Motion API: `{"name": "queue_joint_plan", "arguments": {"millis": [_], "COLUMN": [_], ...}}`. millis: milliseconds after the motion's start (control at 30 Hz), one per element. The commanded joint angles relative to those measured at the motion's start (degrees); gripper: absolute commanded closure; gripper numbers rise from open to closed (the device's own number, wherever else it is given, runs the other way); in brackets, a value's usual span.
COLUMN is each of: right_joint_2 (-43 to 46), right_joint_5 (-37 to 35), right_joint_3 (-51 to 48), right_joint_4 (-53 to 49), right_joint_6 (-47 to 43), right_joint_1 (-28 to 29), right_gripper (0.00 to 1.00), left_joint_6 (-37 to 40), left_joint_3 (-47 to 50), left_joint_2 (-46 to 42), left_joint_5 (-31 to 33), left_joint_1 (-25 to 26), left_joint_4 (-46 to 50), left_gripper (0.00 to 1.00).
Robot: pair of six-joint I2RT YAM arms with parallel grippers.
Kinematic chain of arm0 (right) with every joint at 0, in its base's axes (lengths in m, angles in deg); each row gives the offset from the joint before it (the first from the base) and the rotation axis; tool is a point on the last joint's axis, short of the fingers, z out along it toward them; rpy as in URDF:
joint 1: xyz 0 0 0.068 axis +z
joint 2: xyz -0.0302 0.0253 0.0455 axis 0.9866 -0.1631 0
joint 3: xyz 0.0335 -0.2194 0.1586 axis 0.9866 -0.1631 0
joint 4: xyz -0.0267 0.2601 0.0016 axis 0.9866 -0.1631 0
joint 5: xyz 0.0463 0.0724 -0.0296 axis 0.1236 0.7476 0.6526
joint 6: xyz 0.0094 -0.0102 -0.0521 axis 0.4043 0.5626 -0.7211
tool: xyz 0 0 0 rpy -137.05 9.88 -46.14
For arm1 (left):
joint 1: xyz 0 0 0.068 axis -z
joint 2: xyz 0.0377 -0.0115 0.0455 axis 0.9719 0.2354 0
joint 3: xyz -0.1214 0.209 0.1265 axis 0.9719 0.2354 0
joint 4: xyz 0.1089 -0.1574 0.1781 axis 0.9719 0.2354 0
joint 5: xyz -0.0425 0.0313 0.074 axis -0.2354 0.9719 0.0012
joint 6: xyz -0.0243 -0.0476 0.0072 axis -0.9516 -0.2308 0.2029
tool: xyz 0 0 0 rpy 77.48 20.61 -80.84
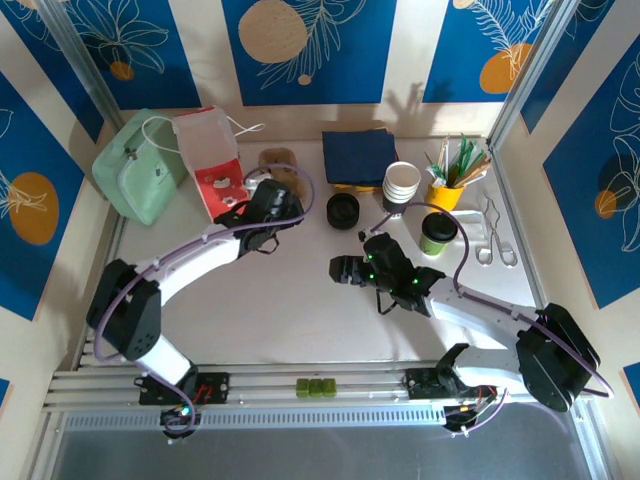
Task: Pack the takeout coffee
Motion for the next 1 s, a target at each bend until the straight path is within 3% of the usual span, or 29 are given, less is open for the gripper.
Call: {"name": "queue_joint_plan", "arguments": {"millis": [0, 67, 233, 533, 967], "right_joint_2": [0.7, 1.3, 2.9, 2.2, 0.5], "right_joint_5": [-1.2, -1.4, -1.5, -0.5, 0.0], "right_joint_3": [-1.0, -1.6, -3.2, -3.2, -2.4], "right_joint_4": [4.7, 5.2, 5.9, 6.1, 5.8], "right_joint_6": [-0.8, -0.6, 0.1, 0.9, 1.2], "right_joint_1": [0.1, 0.1, -0.4, -1.6, -2.1], "right_gripper": [0.18, 0.18, 0.18, 0.18, 0.17], "left_joint_6": [-4.1, -6.1, -12.1, -17.4, -20.5], "left_joint_3": [-3.9, -5.5, -7.2, -9.6, -8.0], "left_joint_2": [3.6, 5.7, 9.2, 13.7, 15.9], "left_joint_5": [3.7, 4.4, 7.2, 5.9, 4.4], "left_joint_1": [-0.6, -1.2, -2.3, -4.4, -6.0], "left_joint_4": [-1.3, -1.0, -1.0, -0.8, -4.4], "left_gripper": [0.25, 0.33, 0.38, 0.46, 0.57]}}
